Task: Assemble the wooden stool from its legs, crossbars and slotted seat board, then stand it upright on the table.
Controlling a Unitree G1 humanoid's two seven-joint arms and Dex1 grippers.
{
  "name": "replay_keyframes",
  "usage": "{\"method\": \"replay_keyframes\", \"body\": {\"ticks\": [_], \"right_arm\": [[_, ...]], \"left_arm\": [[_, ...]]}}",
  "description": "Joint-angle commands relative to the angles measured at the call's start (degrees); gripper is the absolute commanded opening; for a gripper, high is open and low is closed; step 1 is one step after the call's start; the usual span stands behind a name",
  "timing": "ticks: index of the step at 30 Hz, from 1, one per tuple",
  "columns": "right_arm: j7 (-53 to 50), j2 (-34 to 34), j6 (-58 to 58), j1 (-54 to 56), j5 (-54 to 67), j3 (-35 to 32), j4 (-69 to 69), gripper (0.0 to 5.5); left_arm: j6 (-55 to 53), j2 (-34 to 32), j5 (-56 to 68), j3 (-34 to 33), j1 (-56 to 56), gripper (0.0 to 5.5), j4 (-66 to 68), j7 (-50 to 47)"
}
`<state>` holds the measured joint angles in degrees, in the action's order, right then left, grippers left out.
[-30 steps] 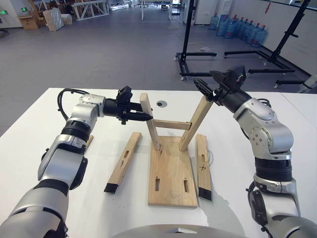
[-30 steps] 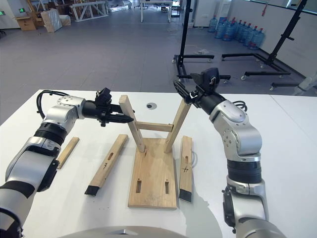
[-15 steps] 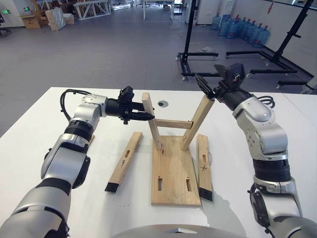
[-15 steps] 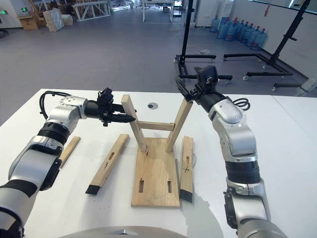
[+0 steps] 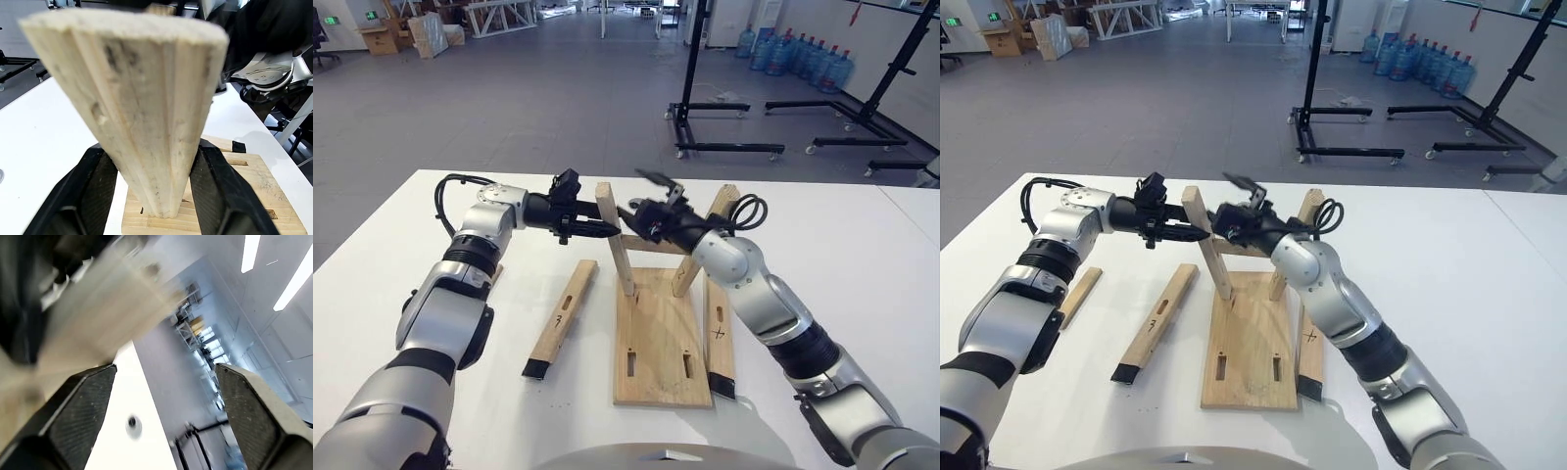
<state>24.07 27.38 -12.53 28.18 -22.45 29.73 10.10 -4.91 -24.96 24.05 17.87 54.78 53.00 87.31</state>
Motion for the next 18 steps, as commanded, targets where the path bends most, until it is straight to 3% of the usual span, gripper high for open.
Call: {"method": "replay_keyframes", "body": {"ticks": [1, 11, 14, 18], "right_arm": [[16.64, 3.19, -7.67, -7.11, -3.42, 12.55, -6.81, 3.73], [14.35, 4.09, -7.50, -8.47, -3.40, 7.82, -4.48, 3.73], [5.94, 1.76, -3.13, -4.43, 0.12, -2.46, -3.05, 3.73], [-1.24, -3.02, -1.70, 2.15, 15.61, -25.56, 0.01, 3.73]], "left_arm": [[-0.28, 3.13, -16.85, 12.32, -10.46, 2.04, 5.63, -2.79], [0.23, 3.08, -16.66, 12.02, -10.17, 2.04, 6.30, -3.21], [0.36, 3.13, -16.79, 12.18, -10.00, 2.04, 6.56, -3.26], [0.44, 3.25, -16.76, 12.26, -9.54, 2.04, 6.92, -3.23]]}}
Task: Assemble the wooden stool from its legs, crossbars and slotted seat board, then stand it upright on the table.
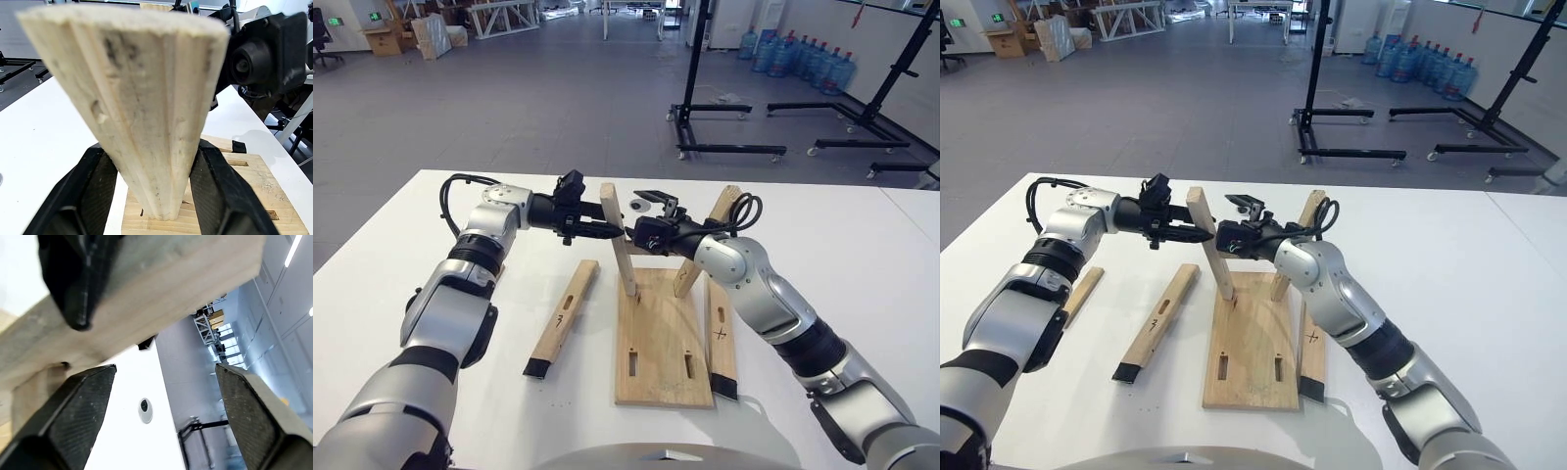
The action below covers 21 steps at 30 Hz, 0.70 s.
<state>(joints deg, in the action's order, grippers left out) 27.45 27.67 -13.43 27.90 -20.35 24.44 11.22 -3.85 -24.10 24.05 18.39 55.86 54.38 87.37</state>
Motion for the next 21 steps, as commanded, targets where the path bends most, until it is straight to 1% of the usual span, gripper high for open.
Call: {"method": "replay_keyframes", "body": {"ticks": [1, 4, 6, 10, 12, 13, 14, 16, 18, 21], "right_arm": [[-5.95, -4.23, -2.02, 3.55, 16.68, -24.56, -1.51, 3.73], [-10.45, -7.55, -8.28, 2.86, 28.31, -38.20, -4.86, 3.73], [-13.21, -9.14, -10.92, 1.08, 34.92, -45.57, -6.38, 3.73], [-15.77, -12.41, -14.91, -3.37, 45.10, -53.79, -6.63, 3.73], [-16.79, -15.32, -19.04, -5.73, 50.52, -54.79, -4.22, 3.73], [-17.54, -17.21, -20.98, -6.78, 53.26, -54.47, -2.09, 3.73], [-17.75, -19.49, -23.00, -9.04, 55.29, -51.19, 2.55, 3.73], [-16.26, -21.51, -25.73, -13.51, 55.52, -42.88, 8.51, 3.73], [-13.51, -21.14, -26.90, -16.60, 52.31, -33.09, 9.89, 3.73], [-10.08, -20.44, -26.26, -16.65, 50.49, -23.39, 13.56, 3.73]], "left_arm": [[-0.53, 2.43, -16.80, 11.72, -10.49, 2.04, 5.71, -3.37], [-0.43, 2.65, -16.78, 11.71, -10.09, 2.04, 5.90, -3.65], [-0.24, 2.60, -16.77, 11.91, -9.92, 2.04, 5.93, -3.70], [-0.01, 1.75, -16.87, 12.26, -10.38, 2.04, 5.44, -3.66], [0.15, 1.39, -17.05, 12.42, -10.32, 2.04, 5.34, -3.70], [0.26, 1.18, -17.19, 12.51, -10.36, 2.04, 5.23, -3.79], [0.31, 1.07, -17.28, 12.55, -10.19, 2.04, 5.18, -3.80], [0.34, 0.95, -17.35, 12.67, -9.98, 2.04, 4.89, -3.65], [0.92, 1.17, -17.97, 13.34, -9.47, 2.04, 4.82, -3.46], [0.80, 1.92, -18.29, 14.11, -8.52, 2.04, 4.18, -2.74]]}}
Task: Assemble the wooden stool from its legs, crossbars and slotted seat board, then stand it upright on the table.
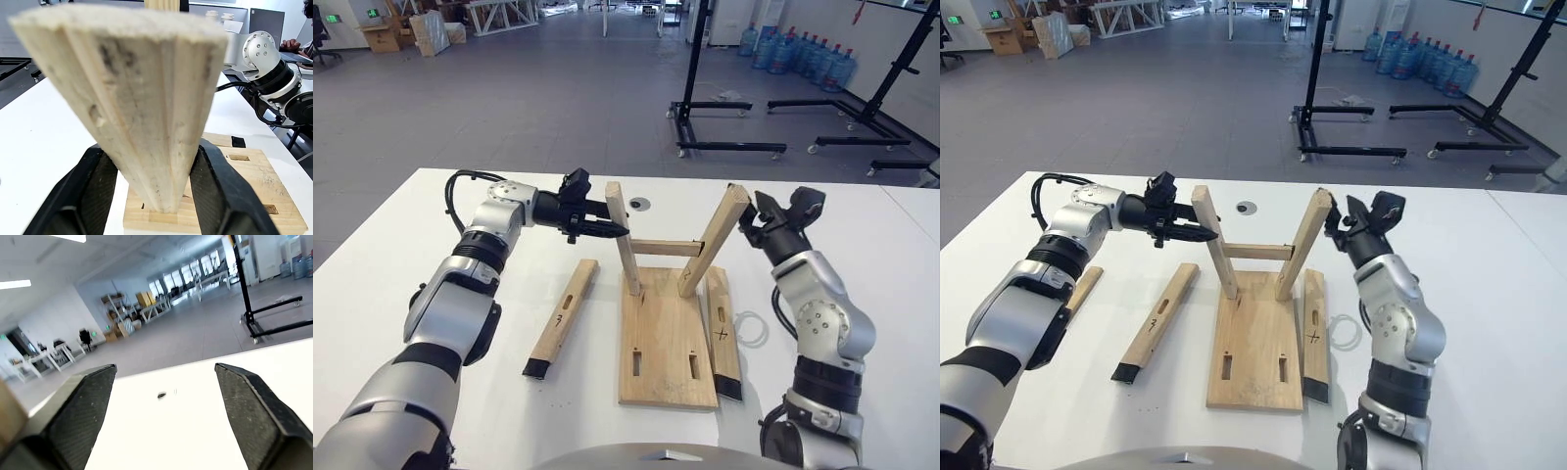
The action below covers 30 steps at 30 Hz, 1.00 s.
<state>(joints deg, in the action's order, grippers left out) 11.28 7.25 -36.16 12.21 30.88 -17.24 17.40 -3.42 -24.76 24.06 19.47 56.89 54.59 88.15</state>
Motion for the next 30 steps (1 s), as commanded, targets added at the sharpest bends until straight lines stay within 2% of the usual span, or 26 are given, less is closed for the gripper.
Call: {"method": "replay_keyframes", "body": {"ticks": [1, 4, 13, 16, 18, 23, 24, 27, 30], "right_arm": [[6.68, 1.15, -4.08, -0.51, -2.70, 21.35, 6.75, 3.73], [8.42, 3.54, -3.39, -0.21, -7.66, 27.14, 4.69, 3.73], [12.62, 1.74, -2.61, 4.17, -12.49, 33.25, -0.69, 3.73], [13.10, 3.39, -0.67, 3.23, -15.52, 33.46, -2.82, 3.73], [12.22, 4.18, 1.03, 2.35, -16.47, 31.36, -2.89, 3.73], [7.40, 6.12, 5.90, 3.33, -17.23, 19.20, -8.24, 3.73], [7.26, 6.86, 6.68, 3.67, -16.87, 16.97, -9.68, 3.73], [6.34, 7.55, 8.91, 5.68, -15.03, 10.87, -12.62, 3.73], [5.81, 6.13, 10.48, 7.86, -12.82, 8.68, -12.50, 4.14]], "left_arm": [[0.39, 2.86, -18.25, 13.10, -9.17, 2.04, 3.70, -3.38], [0.81, 3.35, -18.01, 13.32, -7.92, 2.04, 2.16, -2.61], [0.57, 4.44, -17.64, 15.33, -5.41, 2.04, -3.52, -0.33], [0.83, 3.81, -17.47, 15.32, -5.66, 2.04, -3.06, -1.25], [1.58, 2.59, -17.42, 15.04, -7.15, 2.04, -2.25, -2.40], [2.64, -0.16, -15.87, 11.90, -9.87, 2.04, -1.67, -6.32], [2.47, -0.75, -15.20, 10.93, -9.82, 2.43, -1.74, -6.79], [2.23, -2.40, -14.11, 7.63, -9.35, 2.92, -3.30, -7.49], [1.13, -3.53, -13.40, 2.89, -10.31, 3.33, -7.39, -8.44]]}}
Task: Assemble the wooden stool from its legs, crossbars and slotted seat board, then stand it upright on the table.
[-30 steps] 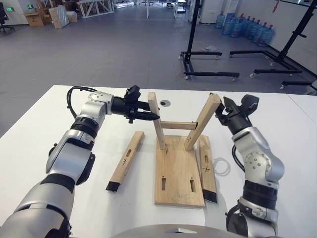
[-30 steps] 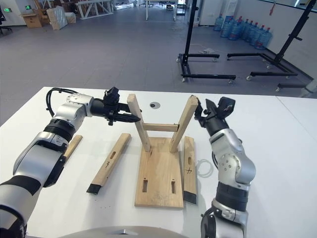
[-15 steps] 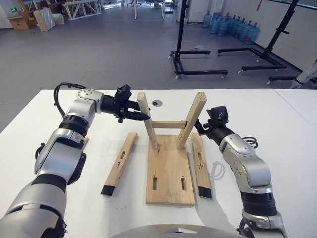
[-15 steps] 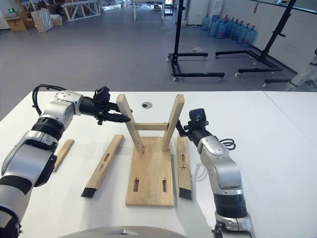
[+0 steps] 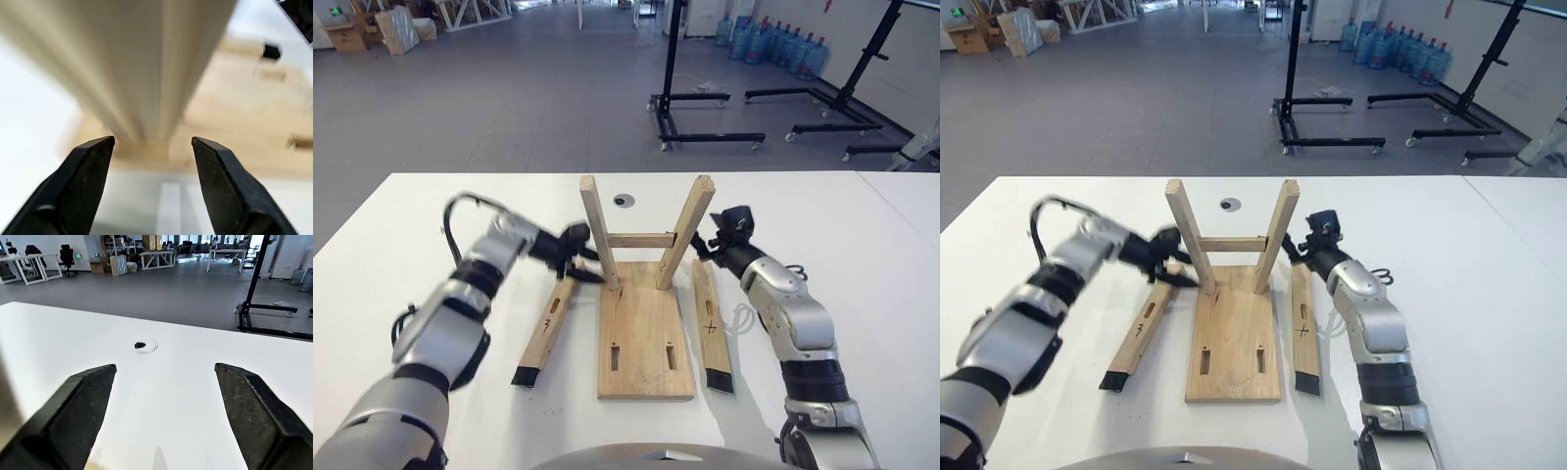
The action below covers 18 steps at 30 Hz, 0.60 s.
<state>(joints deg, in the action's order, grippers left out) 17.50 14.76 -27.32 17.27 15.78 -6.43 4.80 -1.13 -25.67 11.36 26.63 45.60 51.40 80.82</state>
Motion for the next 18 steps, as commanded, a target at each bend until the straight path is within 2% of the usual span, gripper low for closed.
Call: {"method": "replay_keyframes", "body": {"ticks": [1, 3, 5, 13, 15, 18], "right_arm": [[-0.49, -1.63, 1.85, 2.88, 2.41, -2.14, 0.48, 4.36], [-0.62, -1.31, 2.43, 2.53, 1.80, -1.83, 0.66, 4.66], [-1.09, -0.52, 3.08, 2.25, 1.03, -2.40, 0.02, 4.71], [-3.73, 1.09, 5.16, 3.22, 1.99, -8.11, 0.07, 4.71], [-4.41, 1.63, 5.27, 3.35, 2.94, -10.13, 1.24, 4.71], [-5.03, 1.93, 4.84, 1.78, 4.01, -11.78, 4.53, 4.71]], "left_arm": [[-1.50, -3.19, -0.69, -5.43, 0.48, 3.53, -5.40, -1.09], [-2.17, -4.85, -0.98, -7.51, -0.83, 3.77, -7.96, -1.01], [-2.92, -6.79, -1.09, -9.27, -2.38, 4.06, -10.88, -0.81], [-7.26, -17.33, -0.17, -16.63, -13.70, 4.06, -26.54, -1.61], [-8.98, -19.99, -0.65, -20.23, -18.49, 4.06, -31.37, -5.89], [-10.92, -21.50, -2.84, -28.61, -29.38, 4.06, -39.70, -19.13]]}}
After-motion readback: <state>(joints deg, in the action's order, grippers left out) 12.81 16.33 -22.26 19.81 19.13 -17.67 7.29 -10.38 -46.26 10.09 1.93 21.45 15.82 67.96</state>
